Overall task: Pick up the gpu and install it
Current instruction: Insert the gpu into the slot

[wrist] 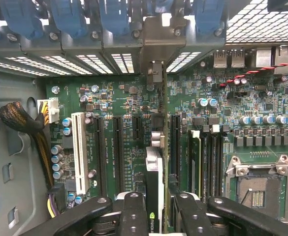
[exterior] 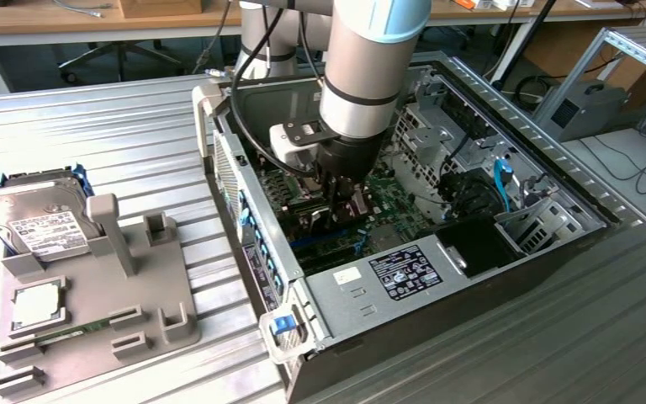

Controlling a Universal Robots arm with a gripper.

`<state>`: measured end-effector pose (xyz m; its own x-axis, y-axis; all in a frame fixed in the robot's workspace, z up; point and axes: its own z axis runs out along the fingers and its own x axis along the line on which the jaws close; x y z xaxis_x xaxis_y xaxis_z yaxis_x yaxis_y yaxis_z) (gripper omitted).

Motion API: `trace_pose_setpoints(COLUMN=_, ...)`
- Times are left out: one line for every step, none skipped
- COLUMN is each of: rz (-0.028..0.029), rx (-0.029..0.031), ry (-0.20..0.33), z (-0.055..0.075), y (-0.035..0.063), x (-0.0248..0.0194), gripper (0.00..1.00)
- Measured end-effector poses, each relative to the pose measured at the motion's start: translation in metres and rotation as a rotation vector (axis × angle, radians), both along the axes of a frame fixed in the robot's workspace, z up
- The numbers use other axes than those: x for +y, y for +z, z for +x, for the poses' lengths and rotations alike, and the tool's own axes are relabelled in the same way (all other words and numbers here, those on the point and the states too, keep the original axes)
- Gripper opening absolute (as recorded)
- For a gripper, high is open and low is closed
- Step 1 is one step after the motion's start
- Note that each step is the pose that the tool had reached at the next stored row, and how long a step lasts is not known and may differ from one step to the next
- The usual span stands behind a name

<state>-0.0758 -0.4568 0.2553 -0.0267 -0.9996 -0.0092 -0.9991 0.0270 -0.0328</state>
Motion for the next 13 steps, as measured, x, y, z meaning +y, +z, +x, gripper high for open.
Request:
trace_pose_setpoints(rz=0.0000, rx=0.0000, ry=0.000, z=0.0000, y=0.0000, x=0.0000, gripper=0.27)
trace_pose_setpoints(rz=0.0000, rx=0.0000, ry=0.000, z=0.0000, y=0.0000, x=0.0000, gripper=0.27)
trace_pose_setpoints(rz=0.0001, rx=0.0000, ry=0.000, z=0.0000, y=-0.0001, x=0.0000, gripper=0.27)
trace_pose_setpoints(rz=0.0001, rx=0.0000, ry=0.000, z=0.0000, y=-0.0001, x=0.0000, gripper=0.27)
trace_pose_setpoints(rz=0.0001, rx=-0.0001, ry=0.000, z=-0.0001, y=-0.0001, x=0.0000, gripper=0.27)
trace_pose_setpoints(rz=0.0001, rx=-0.0001, ry=0.000, z=-0.0003, y=-0.0001, x=0.0000, gripper=0.27)
trace_pose_setpoints(rz=0.0001, rx=-0.0001, ry=0.000, z=-0.0004, y=-0.0001, x=0.0000, gripper=0.27)
trace_pose_setpoints(rz=0.0001, rx=-0.0001, ry=0.000, z=-0.0004, y=-0.0001, x=0.0000, gripper=0.27)
trace_pose_setpoints(rz=0.0002, rx=-0.0002, ry=0.000, z=-0.0011, y=-0.0001, x=0.0000, gripper=0.27)
trace_pose_setpoints(rz=0.0002, rx=-0.0002, ry=0.000, z=-0.0014, y=-0.0001, x=0.0000, gripper=0.27)
trace_pose_setpoints(rz=0.0002, rx=-0.0003, ry=0.000, z=-0.0014, y=-0.0001, x=0.0000, gripper=0.27)
trace_pose_setpoints(rz=0.0002, rx=-0.0003, ry=0.000, z=-0.0014, y=-0.0001, x=0.0000, gripper=0.27)
trace_pose_setpoints(rz=0.0002, rx=-0.0003, ry=0.000, z=-0.0014, y=-0.0001, x=0.0000, gripper=0.27)
